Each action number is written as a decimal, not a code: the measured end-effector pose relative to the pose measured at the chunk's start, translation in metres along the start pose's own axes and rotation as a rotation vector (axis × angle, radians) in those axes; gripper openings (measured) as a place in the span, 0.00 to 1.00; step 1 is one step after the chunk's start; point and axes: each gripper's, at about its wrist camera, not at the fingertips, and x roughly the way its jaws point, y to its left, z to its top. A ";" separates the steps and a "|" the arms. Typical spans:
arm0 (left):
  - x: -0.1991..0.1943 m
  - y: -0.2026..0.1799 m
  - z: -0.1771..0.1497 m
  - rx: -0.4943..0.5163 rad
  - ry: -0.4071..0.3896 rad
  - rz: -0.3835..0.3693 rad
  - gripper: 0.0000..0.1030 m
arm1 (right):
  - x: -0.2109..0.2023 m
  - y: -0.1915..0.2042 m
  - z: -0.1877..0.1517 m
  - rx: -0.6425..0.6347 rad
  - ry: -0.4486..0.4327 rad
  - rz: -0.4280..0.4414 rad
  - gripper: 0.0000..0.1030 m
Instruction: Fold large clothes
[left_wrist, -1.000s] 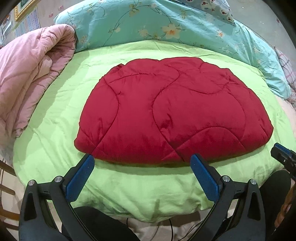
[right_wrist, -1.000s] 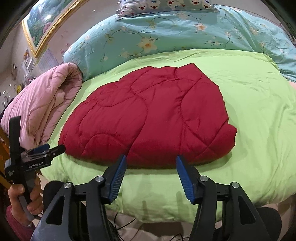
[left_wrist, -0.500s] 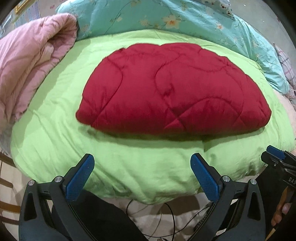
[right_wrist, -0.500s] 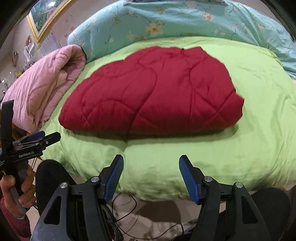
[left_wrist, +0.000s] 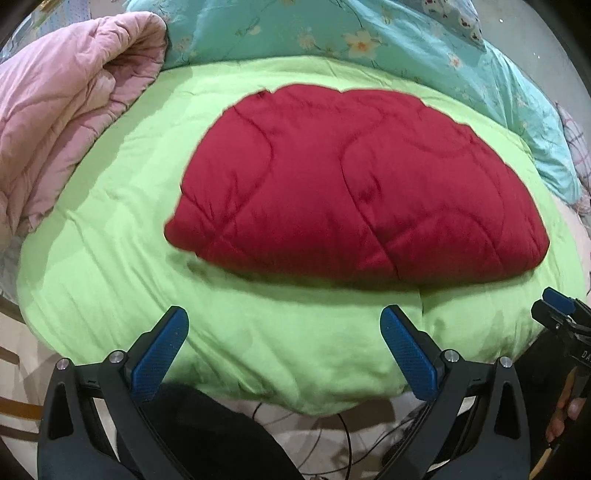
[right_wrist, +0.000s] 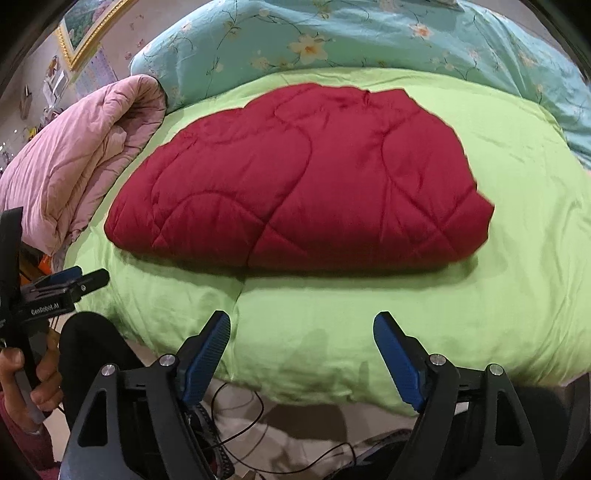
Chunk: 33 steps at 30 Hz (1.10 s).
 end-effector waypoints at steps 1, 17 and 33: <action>-0.002 0.002 0.005 -0.003 -0.005 0.001 1.00 | -0.001 -0.001 0.004 0.004 -0.008 -0.003 0.79; -0.088 -0.021 0.030 0.140 -0.131 -0.003 1.00 | -0.078 0.034 0.044 -0.139 -0.075 0.037 0.99; -0.091 -0.035 0.021 0.209 -0.147 0.111 1.00 | -0.089 0.053 0.036 -0.208 -0.038 0.050 1.00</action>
